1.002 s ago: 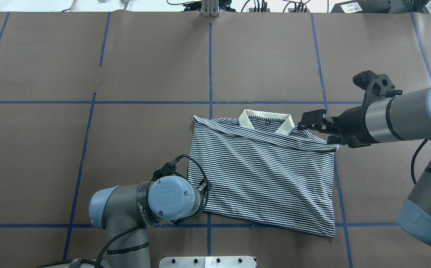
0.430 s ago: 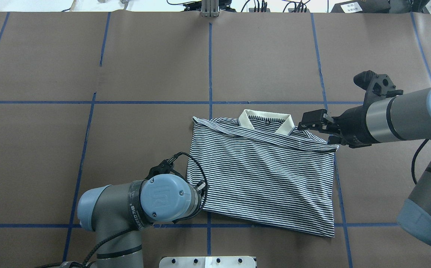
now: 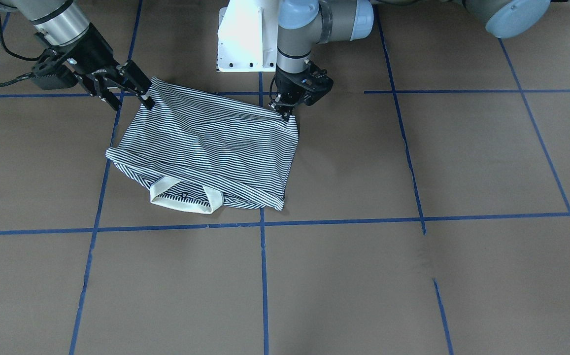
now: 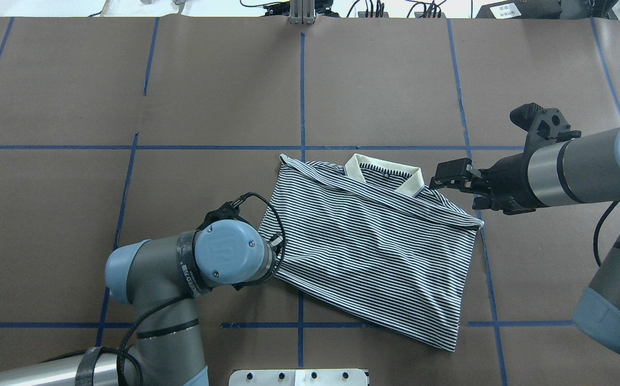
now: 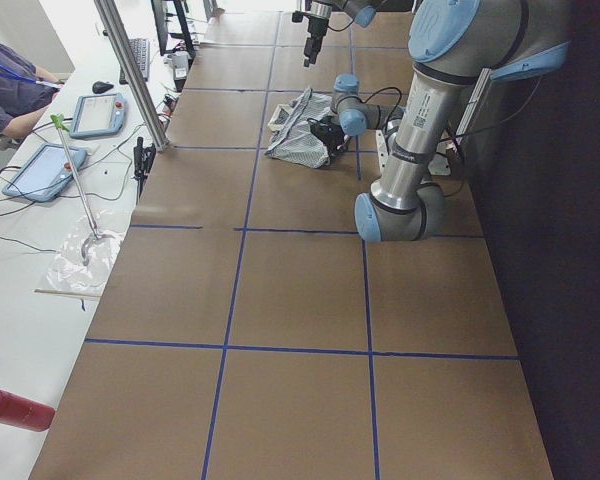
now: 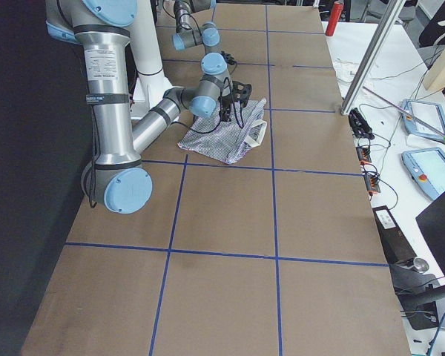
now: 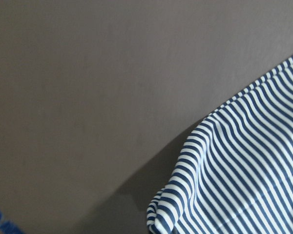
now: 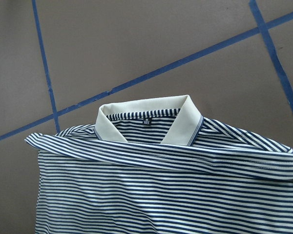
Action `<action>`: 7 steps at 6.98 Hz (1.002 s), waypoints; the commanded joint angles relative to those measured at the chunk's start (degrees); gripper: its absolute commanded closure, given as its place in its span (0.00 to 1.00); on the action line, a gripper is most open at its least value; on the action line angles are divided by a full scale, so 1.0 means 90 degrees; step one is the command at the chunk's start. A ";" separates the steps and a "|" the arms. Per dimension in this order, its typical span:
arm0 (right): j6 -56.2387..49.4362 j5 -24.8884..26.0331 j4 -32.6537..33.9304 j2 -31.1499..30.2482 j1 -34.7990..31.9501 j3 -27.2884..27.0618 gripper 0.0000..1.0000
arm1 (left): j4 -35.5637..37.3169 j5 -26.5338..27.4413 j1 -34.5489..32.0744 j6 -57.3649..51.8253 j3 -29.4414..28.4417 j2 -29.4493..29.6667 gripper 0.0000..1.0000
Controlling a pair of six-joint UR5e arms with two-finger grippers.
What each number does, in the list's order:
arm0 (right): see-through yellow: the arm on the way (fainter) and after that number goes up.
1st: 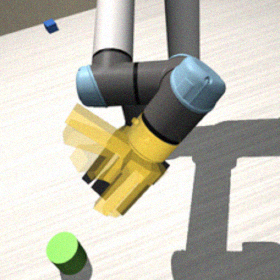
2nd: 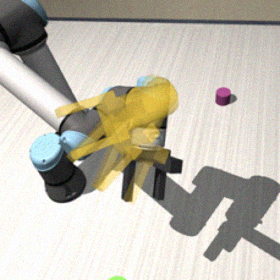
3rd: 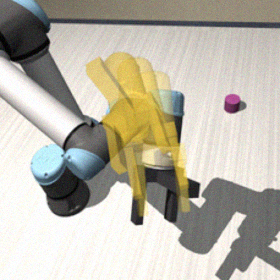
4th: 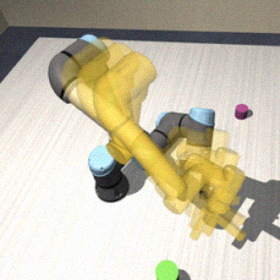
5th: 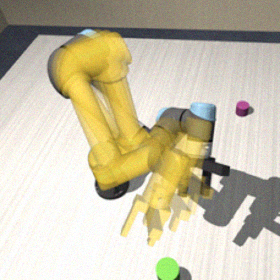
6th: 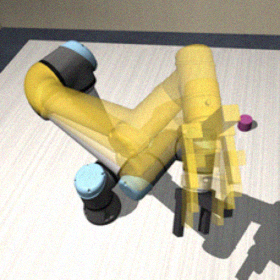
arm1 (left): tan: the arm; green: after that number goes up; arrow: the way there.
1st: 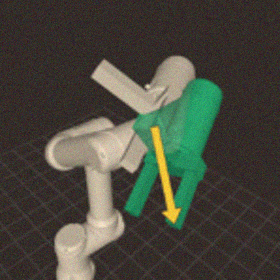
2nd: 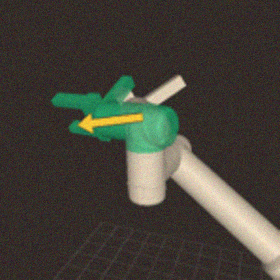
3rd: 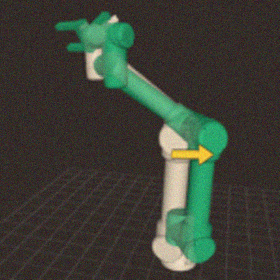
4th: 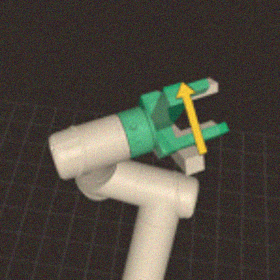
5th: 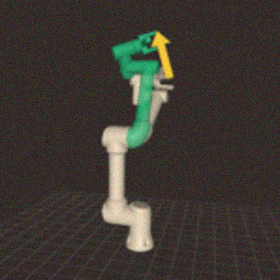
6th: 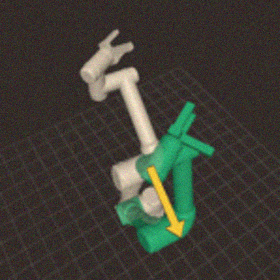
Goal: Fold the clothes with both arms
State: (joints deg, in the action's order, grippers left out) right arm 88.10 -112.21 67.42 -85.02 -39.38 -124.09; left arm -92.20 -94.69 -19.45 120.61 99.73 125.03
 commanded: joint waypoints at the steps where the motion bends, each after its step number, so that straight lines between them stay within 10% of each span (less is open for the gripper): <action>1: 0.0016 0.0007 0.0000 -0.0006 0.0001 -0.0021 0.00 | -0.0580 -0.0006 -0.1104 -0.0838 -0.0851 0.0053 1.00; 5: 0.0007 0.0036 0.0000 0.0043 0.0010 0.0028 0.00 | -0.3857 0.0333 -0.2204 -0.2481 -0.4030 0.1435 1.00; 7: 0.0007 0.0065 0.0000 0.0052 0.0020 0.0057 0.00 | -0.4140 0.0656 -0.2243 -0.3444 -0.4274 0.1528 0.00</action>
State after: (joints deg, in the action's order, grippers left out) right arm 88.16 -111.67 67.41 -84.62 -39.20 -123.76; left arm -127.55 -90.71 -39.36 94.98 63.02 137.86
